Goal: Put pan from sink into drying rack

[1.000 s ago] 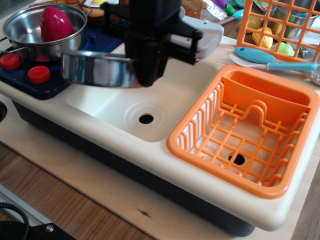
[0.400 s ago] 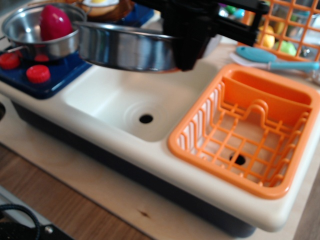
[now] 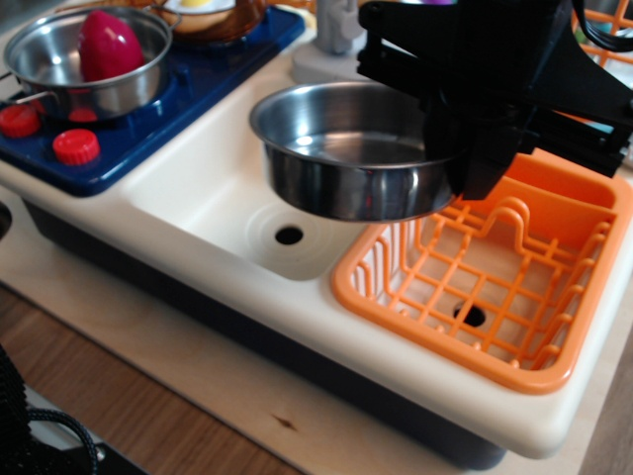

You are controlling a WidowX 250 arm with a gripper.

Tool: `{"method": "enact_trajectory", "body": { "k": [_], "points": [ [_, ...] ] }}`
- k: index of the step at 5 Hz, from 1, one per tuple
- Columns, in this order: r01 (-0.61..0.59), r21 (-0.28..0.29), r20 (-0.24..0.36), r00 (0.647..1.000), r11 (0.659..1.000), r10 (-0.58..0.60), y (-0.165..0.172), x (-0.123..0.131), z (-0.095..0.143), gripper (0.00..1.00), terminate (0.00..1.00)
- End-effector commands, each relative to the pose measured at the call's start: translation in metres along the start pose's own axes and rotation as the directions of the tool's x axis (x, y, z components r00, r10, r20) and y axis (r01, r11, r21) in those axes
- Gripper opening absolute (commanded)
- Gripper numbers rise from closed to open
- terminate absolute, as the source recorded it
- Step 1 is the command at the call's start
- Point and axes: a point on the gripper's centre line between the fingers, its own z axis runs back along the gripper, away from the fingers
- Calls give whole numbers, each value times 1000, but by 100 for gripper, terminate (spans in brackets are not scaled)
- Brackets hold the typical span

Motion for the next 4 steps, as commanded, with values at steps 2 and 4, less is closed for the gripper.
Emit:
{"method": "enact_trajectory", "body": {
  "k": [2,4],
  "points": [
    [-53,-45,153,986,998,59,-35,15,-19,0,0],
    [-76,-59,167,982,995,85,-37,21,-21,100,100]
  ]
}}
